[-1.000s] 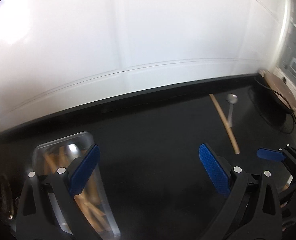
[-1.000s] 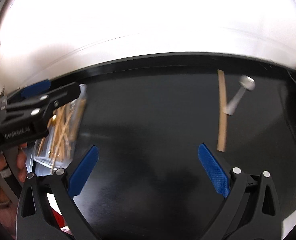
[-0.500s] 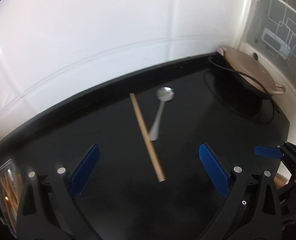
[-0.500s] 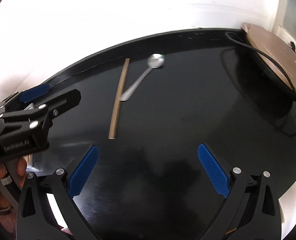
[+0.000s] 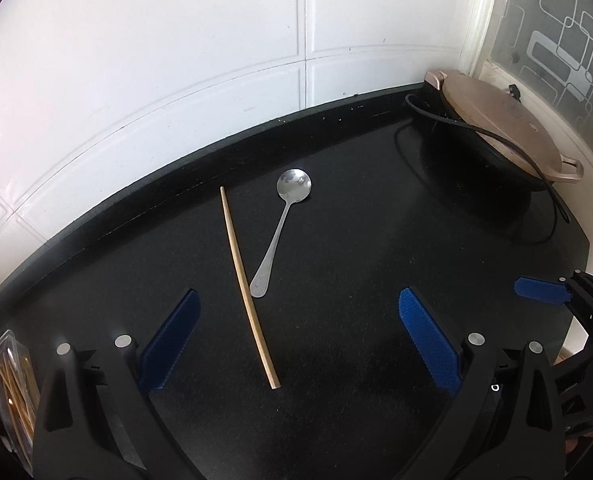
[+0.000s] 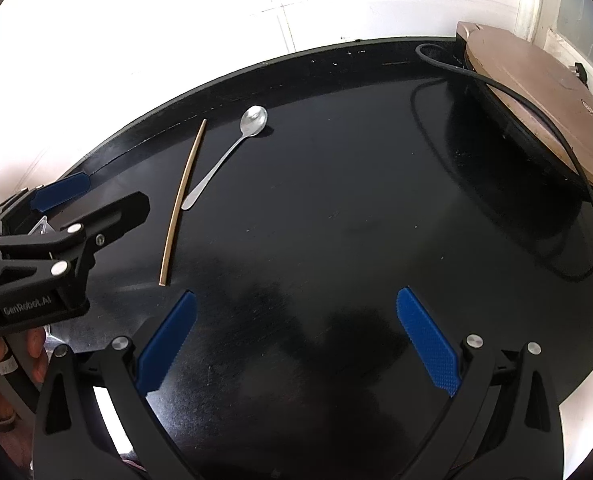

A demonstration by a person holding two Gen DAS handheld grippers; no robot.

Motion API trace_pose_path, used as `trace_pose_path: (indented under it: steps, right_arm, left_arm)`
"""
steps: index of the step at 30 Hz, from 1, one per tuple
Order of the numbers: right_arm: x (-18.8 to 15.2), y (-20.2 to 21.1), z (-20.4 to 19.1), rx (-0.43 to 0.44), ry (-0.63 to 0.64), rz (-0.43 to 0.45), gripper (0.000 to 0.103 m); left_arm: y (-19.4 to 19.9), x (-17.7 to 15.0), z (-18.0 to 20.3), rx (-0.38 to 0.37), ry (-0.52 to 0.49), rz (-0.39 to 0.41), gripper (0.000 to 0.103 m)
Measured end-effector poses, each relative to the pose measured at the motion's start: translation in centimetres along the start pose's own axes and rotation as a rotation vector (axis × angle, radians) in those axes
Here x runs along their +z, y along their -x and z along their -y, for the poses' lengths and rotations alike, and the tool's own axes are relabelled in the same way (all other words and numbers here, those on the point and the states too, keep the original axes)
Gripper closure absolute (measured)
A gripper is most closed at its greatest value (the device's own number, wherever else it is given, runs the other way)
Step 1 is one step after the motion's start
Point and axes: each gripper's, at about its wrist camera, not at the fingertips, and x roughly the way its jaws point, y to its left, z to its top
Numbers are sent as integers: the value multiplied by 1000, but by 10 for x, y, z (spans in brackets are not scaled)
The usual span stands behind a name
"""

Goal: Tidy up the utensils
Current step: 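Move both open tools toward the last chopstick and silver spoon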

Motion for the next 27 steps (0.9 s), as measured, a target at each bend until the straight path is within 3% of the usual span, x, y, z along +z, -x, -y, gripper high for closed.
trace_pose_path:
  steps: [8,16,27]
  right_arm:
    - [15,-11,-3,11,4,-7,6]
    - [33,-36,-18,24,25,-48,6]
    - [105,-94,-24,-15,58,-83,6]
  left_arm:
    - [-16,6,-3,16,3,-29,6]
    - [-43,5,-36,32,78,-88,6]
    - [-98,16,-90,14,213,-154,6]
